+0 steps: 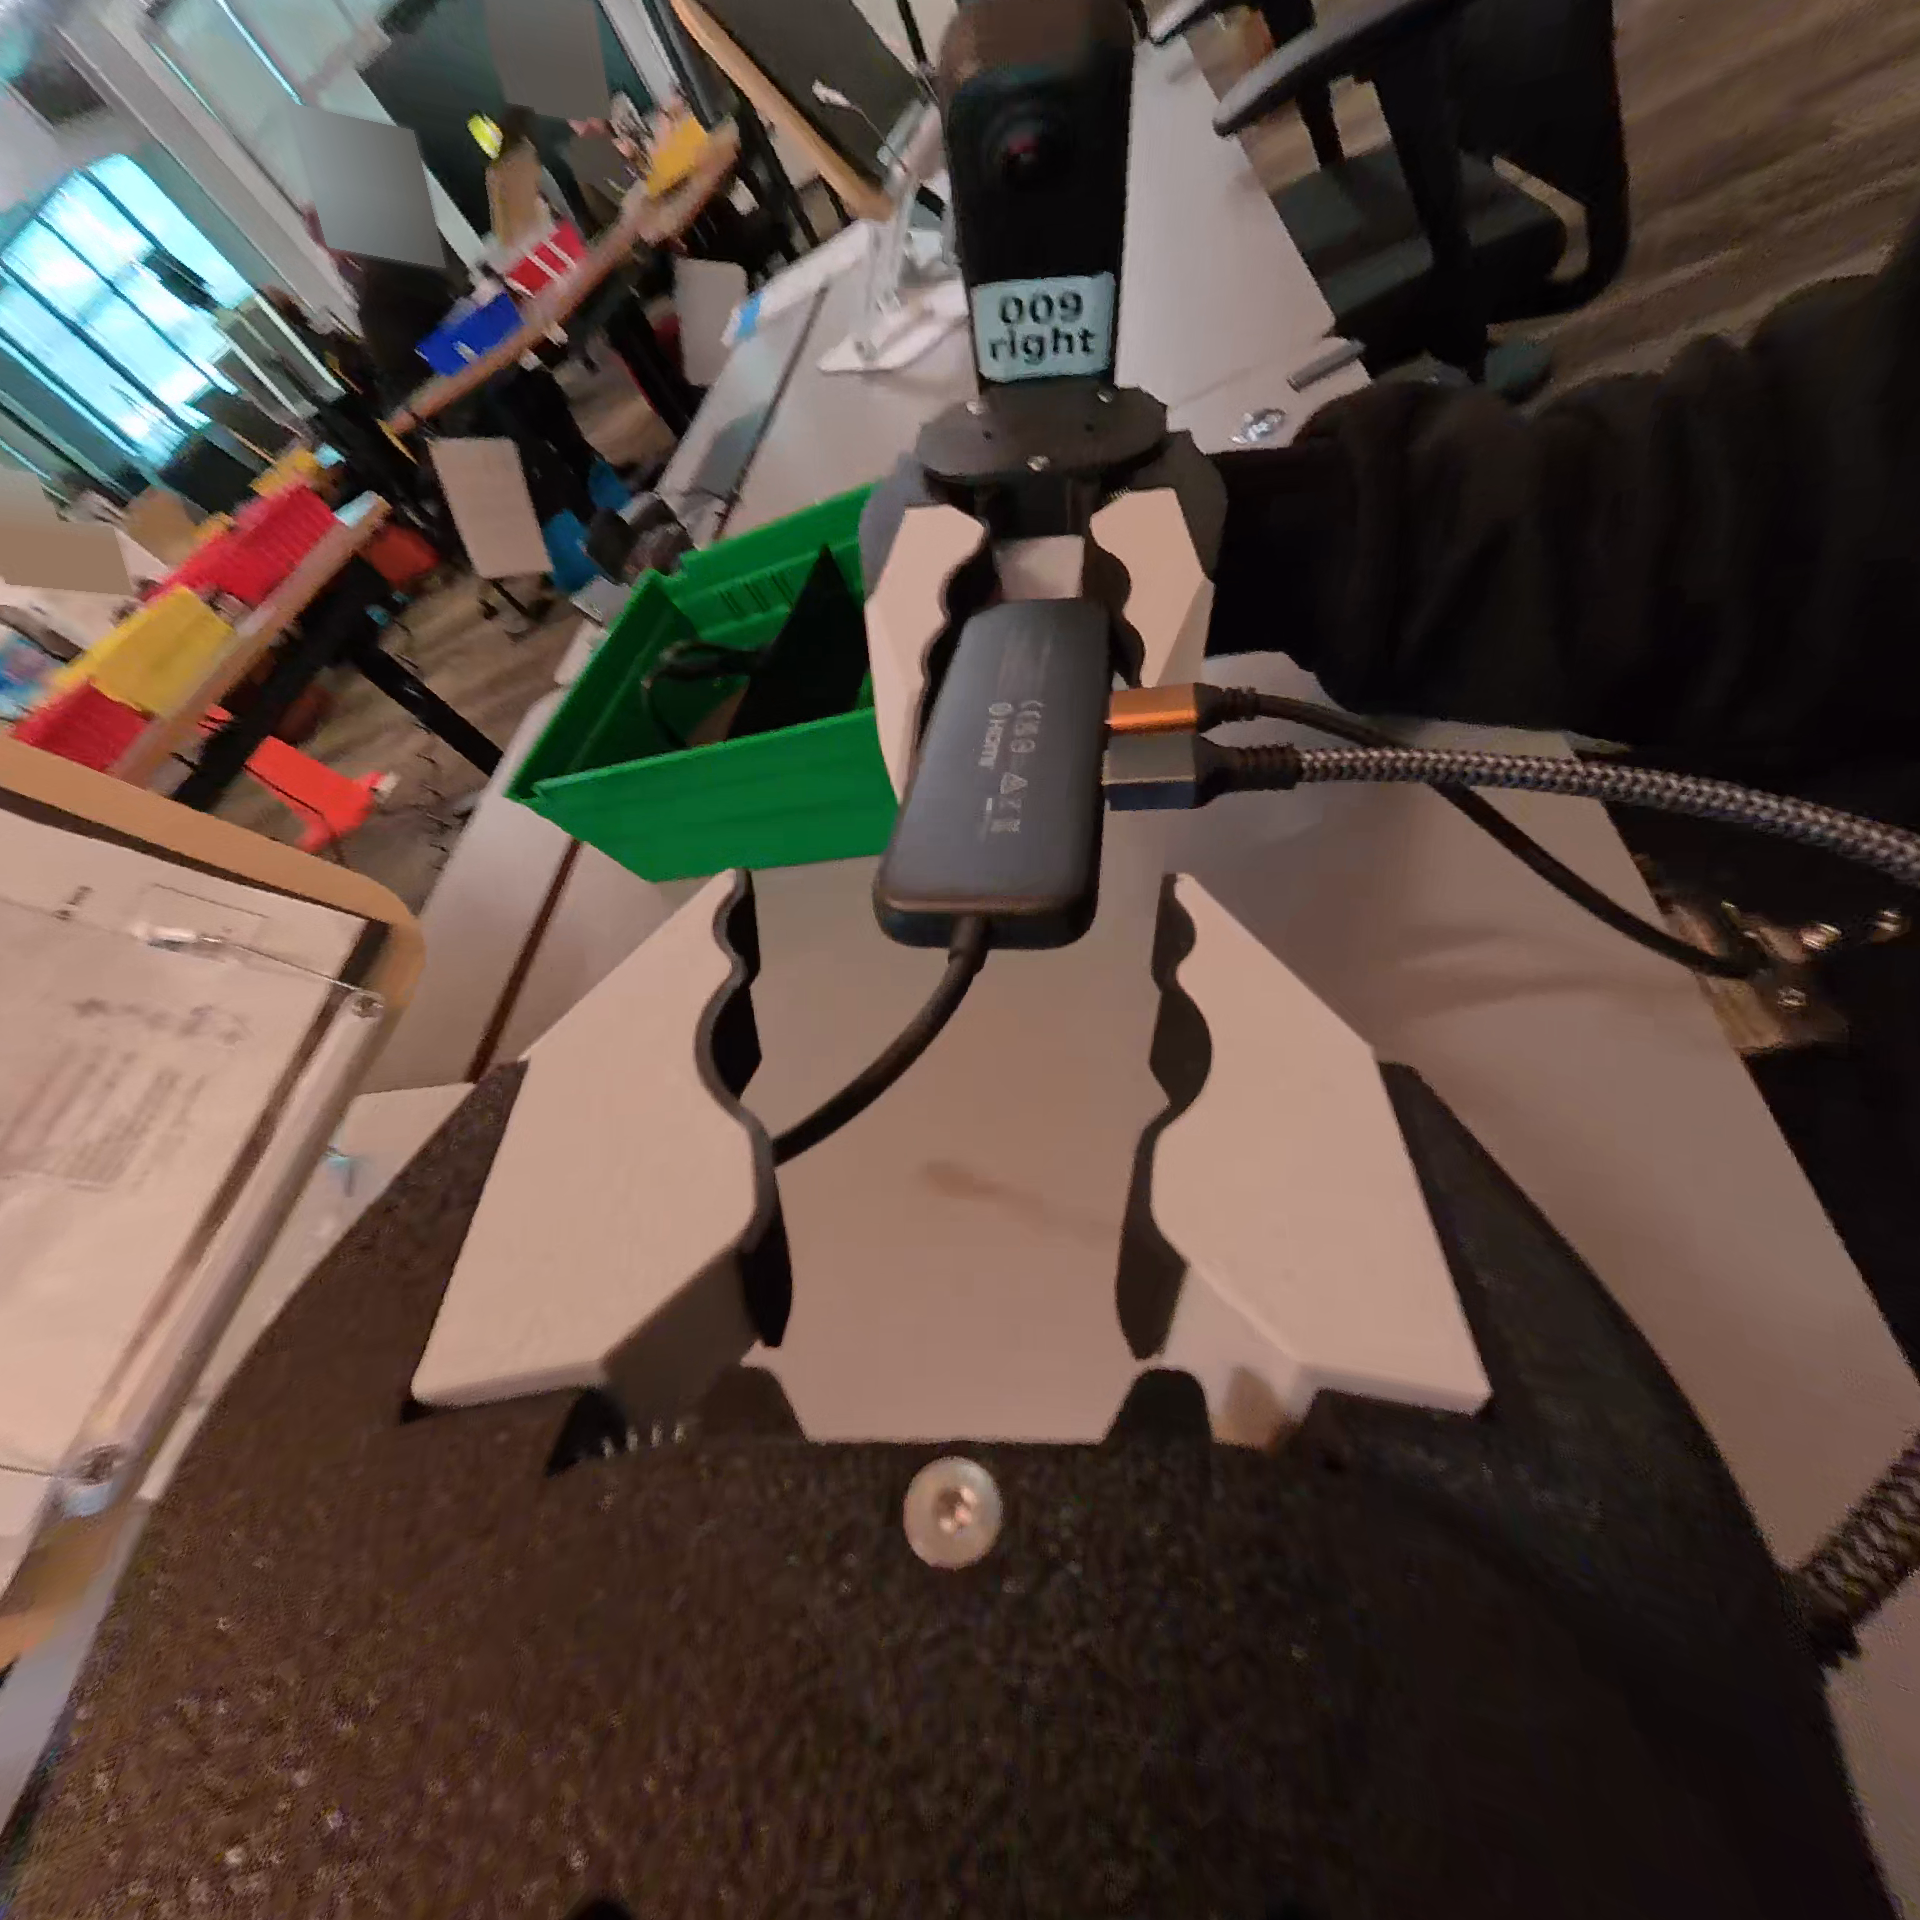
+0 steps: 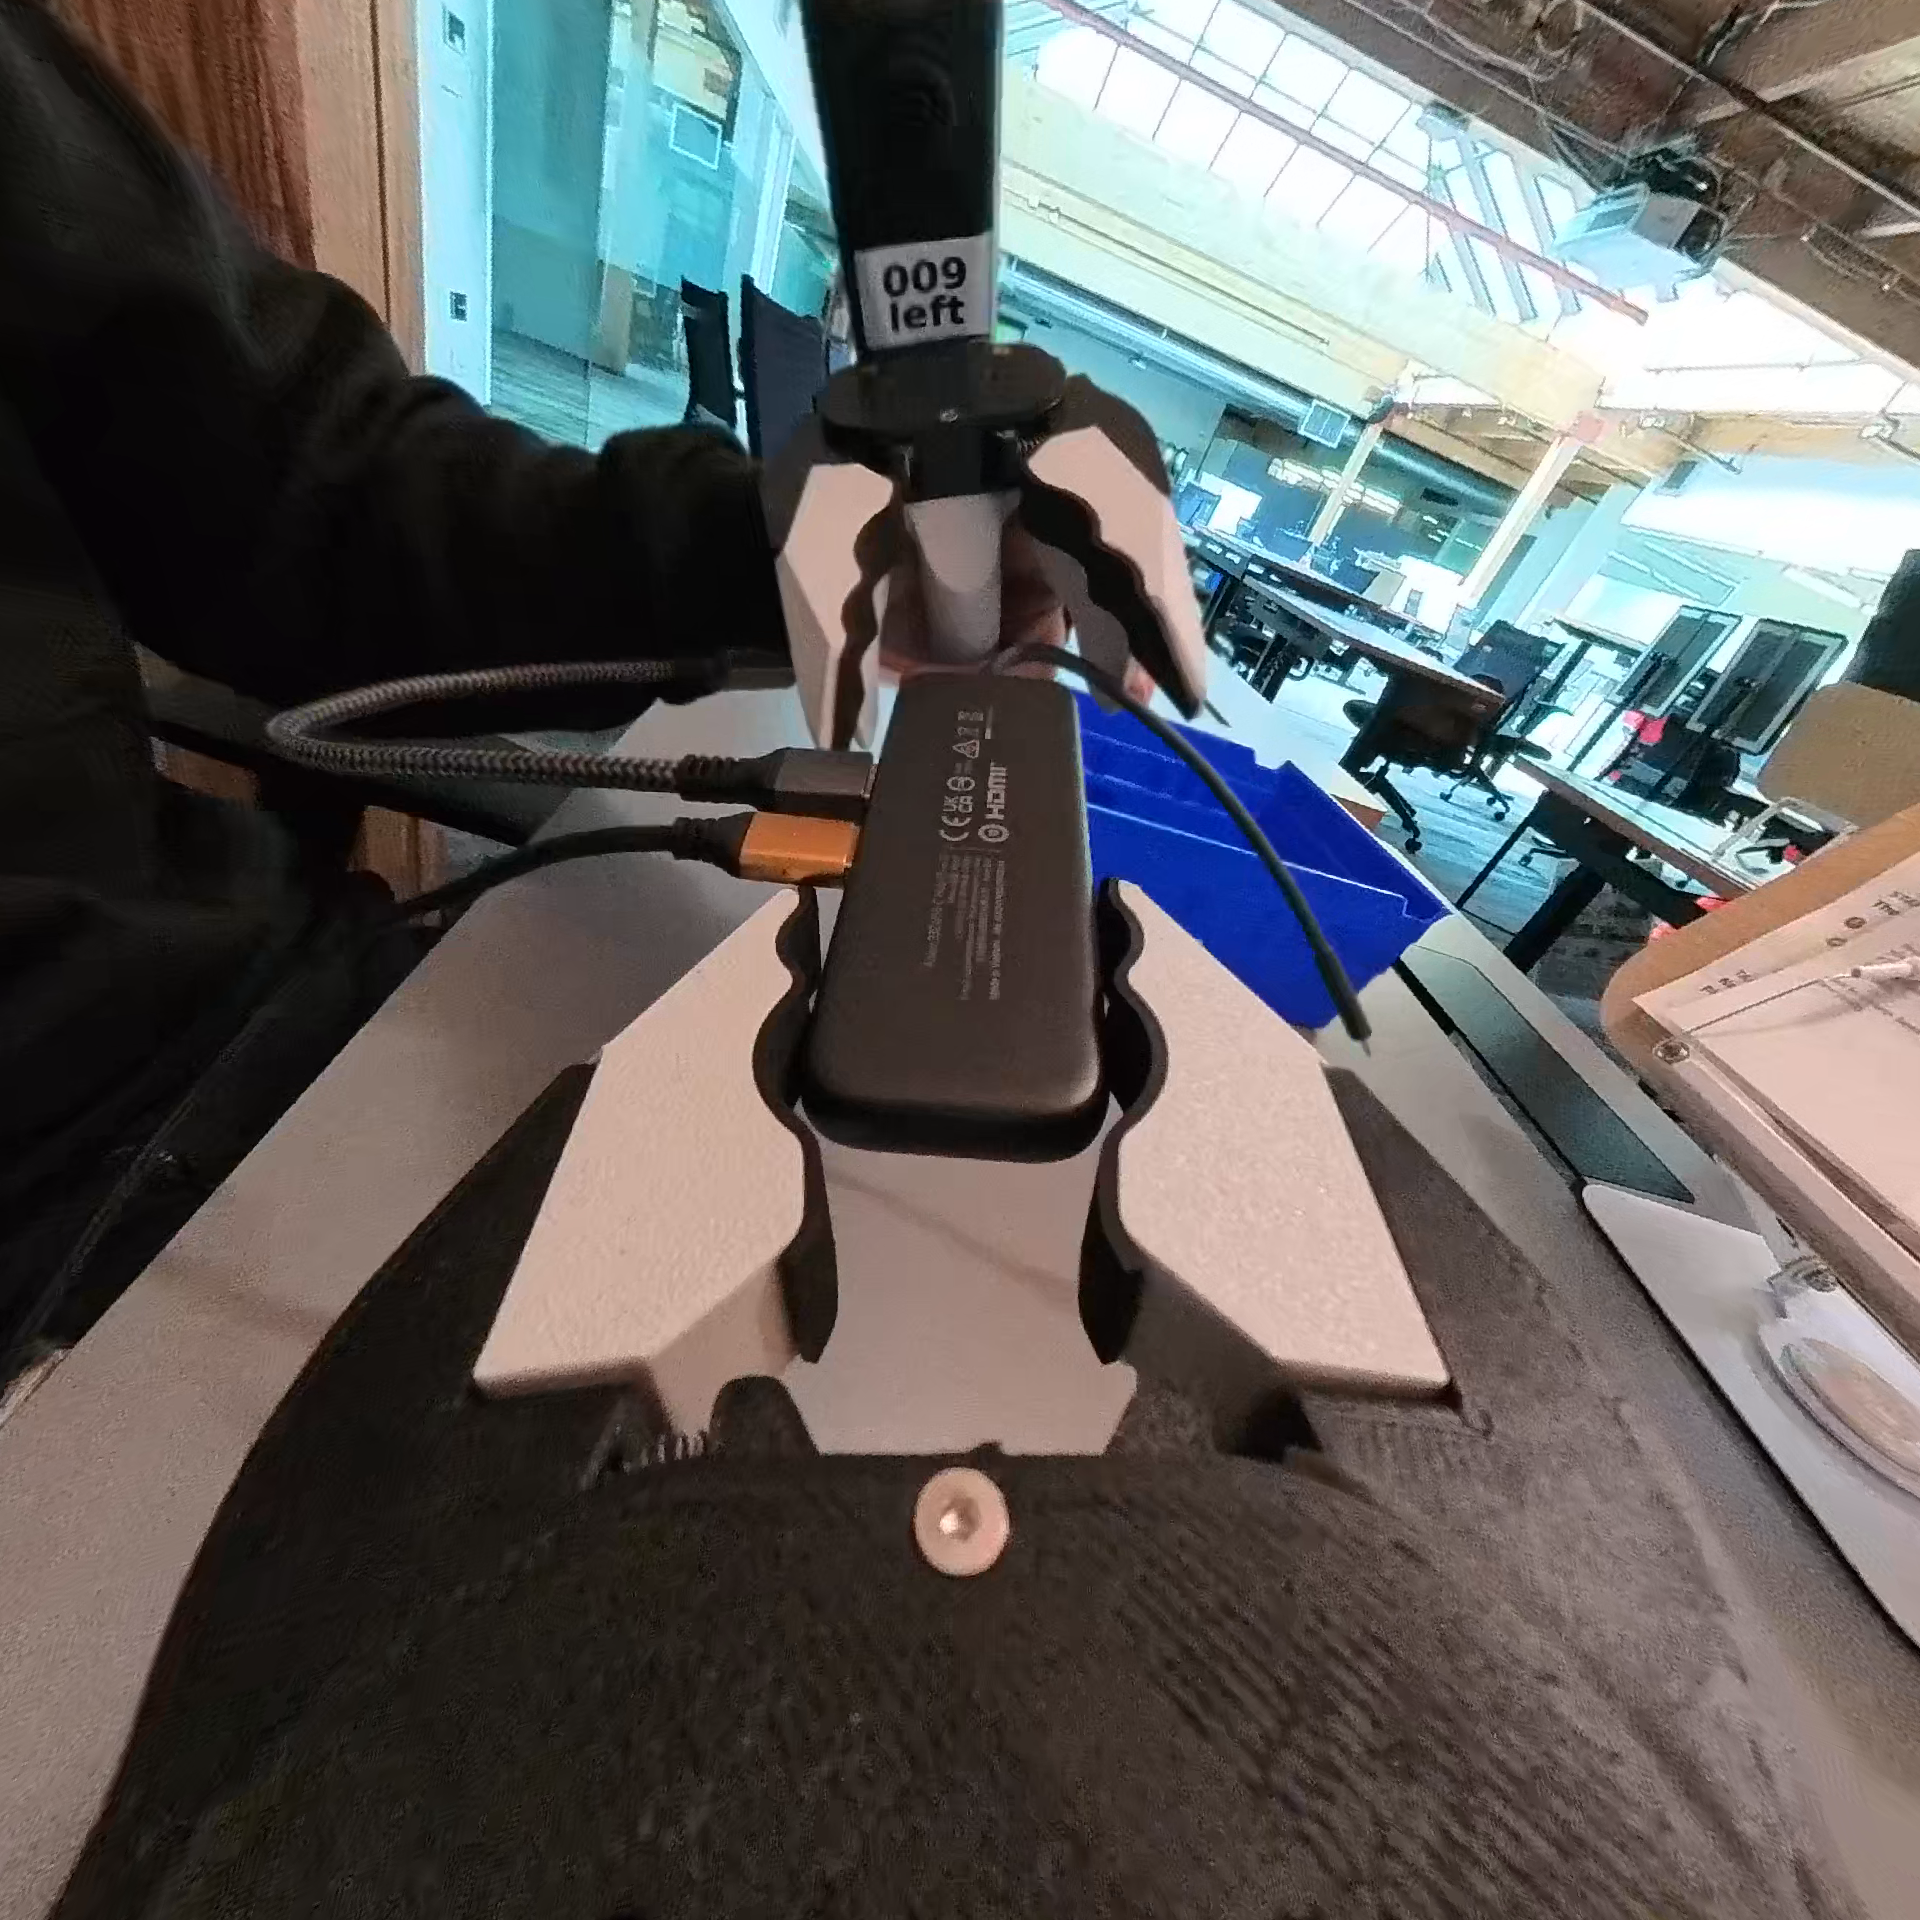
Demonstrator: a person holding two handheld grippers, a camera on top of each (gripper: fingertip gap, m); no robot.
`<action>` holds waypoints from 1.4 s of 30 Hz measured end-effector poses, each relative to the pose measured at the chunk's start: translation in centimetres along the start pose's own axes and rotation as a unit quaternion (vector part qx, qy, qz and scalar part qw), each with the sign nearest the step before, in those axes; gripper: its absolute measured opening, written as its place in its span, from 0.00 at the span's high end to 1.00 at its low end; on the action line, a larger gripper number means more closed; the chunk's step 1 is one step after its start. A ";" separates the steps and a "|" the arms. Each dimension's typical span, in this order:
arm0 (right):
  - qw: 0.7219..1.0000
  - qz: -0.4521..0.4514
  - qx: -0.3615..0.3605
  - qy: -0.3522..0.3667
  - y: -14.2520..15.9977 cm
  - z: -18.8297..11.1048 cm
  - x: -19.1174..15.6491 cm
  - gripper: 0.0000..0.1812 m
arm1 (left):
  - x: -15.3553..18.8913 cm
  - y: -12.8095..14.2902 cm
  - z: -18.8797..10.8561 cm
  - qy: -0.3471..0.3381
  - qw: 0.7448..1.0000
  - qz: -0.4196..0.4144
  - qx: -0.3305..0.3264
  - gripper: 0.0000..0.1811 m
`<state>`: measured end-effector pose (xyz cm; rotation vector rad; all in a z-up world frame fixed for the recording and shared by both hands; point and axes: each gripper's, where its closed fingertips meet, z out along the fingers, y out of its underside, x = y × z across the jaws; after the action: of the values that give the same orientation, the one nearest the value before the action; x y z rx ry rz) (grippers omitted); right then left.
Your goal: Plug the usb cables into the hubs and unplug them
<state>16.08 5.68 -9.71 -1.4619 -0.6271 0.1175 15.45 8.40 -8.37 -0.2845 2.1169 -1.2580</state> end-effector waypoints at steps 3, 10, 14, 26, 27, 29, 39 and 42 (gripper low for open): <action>1.000 -0.010 -0.009 -0.008 0.3 0.2 -0.4 0.71 | 0.4 0.6 0.2 0.010 1.000 0.001 -0.014 0.62; 0.999 -0.015 -0.014 -0.034 0.7 1.0 -1.3 0.72 | 2.3 1.6 1.1 0.057 0.998 -0.017 -0.003 0.74; 0.999 -0.014 -0.007 -0.041 0.7 1.2 -1.6 0.72 | 2.8 1.3 1.7 0.055 0.997 -0.051 0.035 0.75; 0.998 0.002 0.022 -0.055 0.2 0.8 -1.8 0.71 | 3.1 0.2 1.9 0.063 0.988 -0.105 0.099 0.75; 0.998 0.002 0.024 -0.055 0.2 0.9 -1.8 0.71 | 3.1 0.2 1.8 0.060 0.988 -0.103 0.099 0.75; 0.998 0.003 0.027 -0.057 0.2 0.8 -1.9 0.71 | 3.2 0.2 1.9 0.057 0.989 -0.102 0.096 0.75; 0.997 0.036 0.045 -0.058 -0.1 0.6 -1.5 0.72 | 2.8 -0.2 2.2 0.043 0.983 -0.133 0.116 0.75; 0.996 0.054 0.053 -0.055 0.0 0.2 -1.2 0.71 | 2.6 -0.2 2.5 0.029 0.980 -0.152 0.123 0.76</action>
<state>14.96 5.33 -10.08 -1.3926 -0.6220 0.3137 15.01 5.28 -10.11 -0.4797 1.9901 -1.7061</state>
